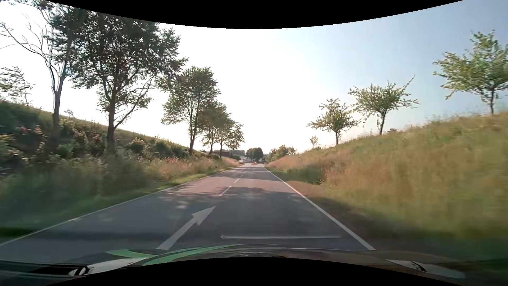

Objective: Follow the waypoints while adhering to traffic rules and regulations

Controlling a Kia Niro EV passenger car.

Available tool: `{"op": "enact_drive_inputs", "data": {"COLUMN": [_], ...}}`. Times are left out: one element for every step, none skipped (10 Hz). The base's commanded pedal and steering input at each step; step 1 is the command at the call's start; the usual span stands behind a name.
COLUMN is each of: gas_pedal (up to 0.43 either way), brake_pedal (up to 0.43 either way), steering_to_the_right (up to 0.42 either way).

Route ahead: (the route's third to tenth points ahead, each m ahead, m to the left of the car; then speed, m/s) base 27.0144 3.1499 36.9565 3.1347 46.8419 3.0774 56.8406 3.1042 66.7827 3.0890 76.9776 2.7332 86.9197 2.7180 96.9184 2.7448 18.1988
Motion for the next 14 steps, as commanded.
{"op": "enact_drive_inputs", "data": {"gas_pedal": [0.000,0.000,0.000,0.000,0.000,0.000,0.000,0.000,0.000,0.000,0.000,0.000,0.000,0.000], "brake_pedal": [0.098,0.067,0.043,0.037,0.037,0.037,0.037,0.037,0.037,0.043,0.043,0.043,0.049,0.049], "steering_to_the_right": [0.002,0.003,0.003,0.003,0.003,0.003,0.002,-0.002,-0.003,-0.003,-0.003,-0.003,0.000,0.000]}}
